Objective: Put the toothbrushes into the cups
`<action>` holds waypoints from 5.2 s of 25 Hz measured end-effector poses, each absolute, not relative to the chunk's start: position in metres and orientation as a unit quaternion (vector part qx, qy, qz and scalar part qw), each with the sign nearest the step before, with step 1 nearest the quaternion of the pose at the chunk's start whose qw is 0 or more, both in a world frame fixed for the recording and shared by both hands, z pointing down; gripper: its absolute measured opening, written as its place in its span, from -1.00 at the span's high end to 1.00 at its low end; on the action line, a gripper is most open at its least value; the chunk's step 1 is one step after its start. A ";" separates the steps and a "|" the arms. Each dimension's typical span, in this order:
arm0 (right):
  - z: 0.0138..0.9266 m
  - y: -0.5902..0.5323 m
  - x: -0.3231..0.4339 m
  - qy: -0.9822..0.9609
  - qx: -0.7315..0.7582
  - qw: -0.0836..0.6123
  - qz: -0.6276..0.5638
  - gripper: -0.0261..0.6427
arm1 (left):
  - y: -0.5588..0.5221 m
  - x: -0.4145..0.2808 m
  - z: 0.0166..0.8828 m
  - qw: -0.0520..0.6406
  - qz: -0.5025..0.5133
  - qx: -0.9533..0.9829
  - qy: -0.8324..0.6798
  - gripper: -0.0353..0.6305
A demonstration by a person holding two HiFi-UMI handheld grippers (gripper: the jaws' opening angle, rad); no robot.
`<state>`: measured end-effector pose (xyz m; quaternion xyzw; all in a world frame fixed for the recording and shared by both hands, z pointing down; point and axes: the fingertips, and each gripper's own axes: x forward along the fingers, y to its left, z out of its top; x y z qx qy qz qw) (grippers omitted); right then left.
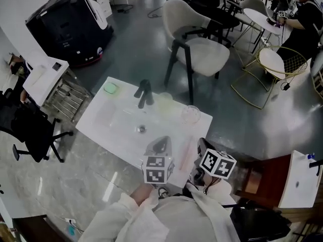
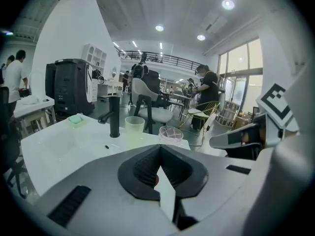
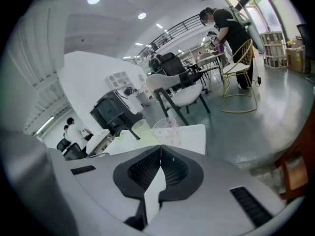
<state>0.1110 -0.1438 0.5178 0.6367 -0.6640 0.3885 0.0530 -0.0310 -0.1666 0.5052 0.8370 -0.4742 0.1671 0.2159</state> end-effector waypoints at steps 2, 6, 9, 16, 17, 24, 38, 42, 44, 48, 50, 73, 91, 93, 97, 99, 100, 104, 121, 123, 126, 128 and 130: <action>0.525 -0.139 0.121 -0.654 0.641 0.056 0.397 0.85 | -0.162 -0.021 0.514 0.228 0.177 0.839 -0.462 0.91; 0.543 -0.128 0.135 -0.636 0.645 0.061 0.418 0.85 | -0.151 -0.007 0.538 0.250 0.213 0.835 -0.441 0.91; 0.554 -0.123 0.141 -0.630 0.643 0.071 0.430 0.85 | -0.146 0.002 0.553 0.264 0.235 0.832 -0.428 0.91; 0.574 -0.115 0.153 -0.616 0.643 0.084 0.448 0.85 | -0.135 0.023 0.586 0.288 0.295 0.826 -0.385 0.91; 0.578 -0.113 0.155 -0.613 0.643 0.085 0.452 0.85 | -0.134 0.026 0.589 0.291 0.302 0.825 -0.378 0.91; 0.593 -0.105 0.164 -0.597 0.645 0.082 0.470 0.85 | -0.125 0.046 0.603 0.304 0.328 0.831 -0.331 0.90; 0.606 -0.101 0.178 -0.583 0.648 0.080 0.484 0.85 | -0.121 0.059 0.618 0.317 0.366 0.819 -0.306 0.57; 0.609 -0.100 0.182 -0.580 0.649 0.079 0.487 0.85 | -0.121 0.062 0.624 0.319 0.389 0.810 -0.301 0.57; 0.611 -0.099 0.185 -0.578 0.650 0.077 0.488 0.85 | -0.121 0.063 0.629 0.317 0.403 0.804 -0.301 0.57; 0.614 -0.097 0.191 -0.574 0.652 0.072 0.491 0.85 | -0.122 0.063 0.638 0.314 0.421 0.796 -0.301 0.57; 0.616 -0.096 0.194 -0.570 0.653 0.071 0.493 0.85 | -0.123 0.064 0.639 0.311 0.427 0.794 -0.302 0.57; 0.613 -0.104 0.195 -0.582 0.648 0.079 0.485 0.85 | -0.129 0.053 0.640 0.369 0.411 0.778 -0.299 0.76; 0.563 -0.103 0.168 -0.619 0.651 0.070 0.433 0.85 | -0.134 0.033 0.572 0.380 0.295 0.818 -0.315 0.76; 0.557 -0.102 0.165 -0.623 0.651 0.069 0.427 0.85 | -0.135 0.030 0.564 0.376 0.285 0.822 -0.319 0.76; 0.544 -0.103 0.158 -0.633 0.651 0.066 0.415 0.85 | -0.137 0.024 0.549 0.368 0.266 0.829 -0.327 0.76; 0.538 -0.105 0.153 -0.639 0.648 0.064 0.410 0.85 | -0.140 0.021 0.542 0.366 0.258 0.830 -0.333 0.76; 0.536 -0.105 0.152 -0.641 0.647 0.064 0.407 0.85 | -0.142 0.020 0.539 0.366 0.253 0.831 -0.335 0.76; 0.529 -0.110 0.148 -0.648 0.646 0.066 0.399 0.85 | -0.150 0.014 0.529 0.366 0.236 0.833 -0.342 0.76; 0.521 -0.126 0.166 -0.644 0.657 0.048 0.389 0.85 | -0.201 0.035 0.494 0.332 0.210 0.854 -0.341 0.76; 0.521 -0.127 0.169 -0.643 0.658 0.047 0.389 0.85 | -0.207 0.040 0.491 0.327 0.211 0.857 -0.339 0.76; 0.522 -0.128 0.173 -0.641 0.658 0.048 0.392 0.85 | -0.216 0.047 0.487 0.319 0.214 0.859 -0.338 0.76; 0.523 -0.129 0.177 -0.640 0.658 0.049 0.393 0.85 | -0.222 0.051 0.486 0.313 0.216 0.861 -0.339 0.76; 0.524 -0.131 0.181 -0.639 0.658 0.048 0.395 0.85 | -0.230 0.054 0.485 0.309 0.216 0.861 -0.341 0.76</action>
